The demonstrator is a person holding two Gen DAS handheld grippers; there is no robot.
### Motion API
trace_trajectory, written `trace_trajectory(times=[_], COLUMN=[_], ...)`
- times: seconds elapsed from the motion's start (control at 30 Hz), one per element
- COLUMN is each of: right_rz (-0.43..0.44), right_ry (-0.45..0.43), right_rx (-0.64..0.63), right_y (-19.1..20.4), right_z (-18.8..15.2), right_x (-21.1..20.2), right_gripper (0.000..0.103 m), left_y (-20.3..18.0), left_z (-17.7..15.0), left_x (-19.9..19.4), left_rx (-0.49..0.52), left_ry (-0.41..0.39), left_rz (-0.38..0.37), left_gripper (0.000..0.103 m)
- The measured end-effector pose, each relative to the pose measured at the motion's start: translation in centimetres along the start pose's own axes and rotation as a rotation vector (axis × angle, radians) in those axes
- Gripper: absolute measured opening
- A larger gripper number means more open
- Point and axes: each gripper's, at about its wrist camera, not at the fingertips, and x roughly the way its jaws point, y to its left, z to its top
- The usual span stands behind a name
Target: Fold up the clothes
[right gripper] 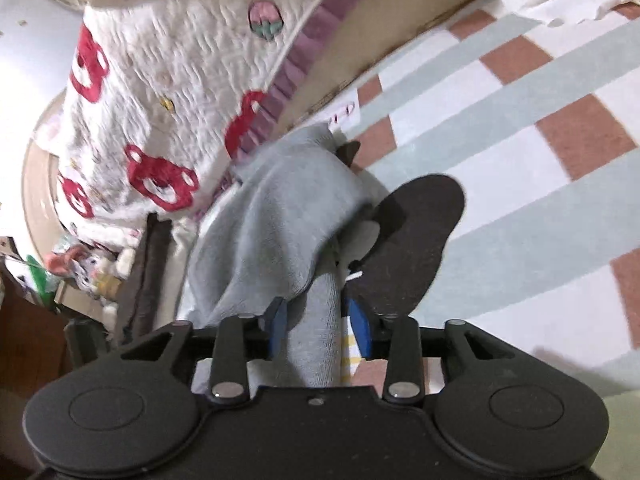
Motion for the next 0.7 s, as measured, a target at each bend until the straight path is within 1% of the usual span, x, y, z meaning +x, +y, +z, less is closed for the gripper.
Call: trace_trajectory(times=[0.07, 0.13, 0.17, 0.2, 0.27, 0.37, 0.43, 0.5, 0.67, 0.7], right_rz=[0.007, 0.044, 0.067, 0.084, 0.097, 0.051, -0.083, -0.135, -0.112, -0.108], right_ry=[0.044, 0.087, 0.108, 0.131, 0.141, 0.114, 0.070, 0.029, -0.007, -0.033], right_rx=[0.011, 0.029, 0.042, 0.063, 0.136, 0.203, 0.153, 0.116, 0.154, 0.140], right_y=[0.8, 2.0, 2.6, 3.1, 3.6, 2.9, 2.6, 2.5, 1.2, 1.1], right_z=[0.5, 0.8, 0.8, 0.7, 0.6, 1.6, 2.9, 3.6, 4.1, 4.4], right_x=[1.9, 3.5, 4.2, 4.8, 6.3, 8.2, 8.8, 8.6, 8.6, 8.7], right_gripper=[0.044, 0.045, 0.047, 0.053, 0.059, 0.059, 0.060, 0.060, 0.060, 0.060], left_y=[0.4, 0.4, 0.5, 0.6, 0.9, 1.2, 1.5, 1.9, 2.3, 2.2], left_z=[-0.3, -0.2, -0.2, -0.3, -0.7, -1.2, -1.2, -1.2, -1.5, -1.6], left_x=[-0.2, -0.3, -0.3, -0.4, -0.6, -0.9, -1.0, -1.0, -0.7, -0.7], left_rx=[-0.015, -0.019, -0.022, -0.024, -0.027, -0.023, -0.033, -0.049, -0.051, -0.046], left_ry=[-0.010, -0.016, -0.020, -0.022, -0.025, -0.033, -0.034, -0.034, -0.027, -0.027], left_rz=[-0.002, -0.001, 0.002, 0.002, -0.001, -0.008, -0.019, -0.036, -0.049, -0.049], left_gripper=[0.009, 0.009, 0.010, 0.010, 0.009, 0.009, 0.009, 0.009, 0.009, 0.009])
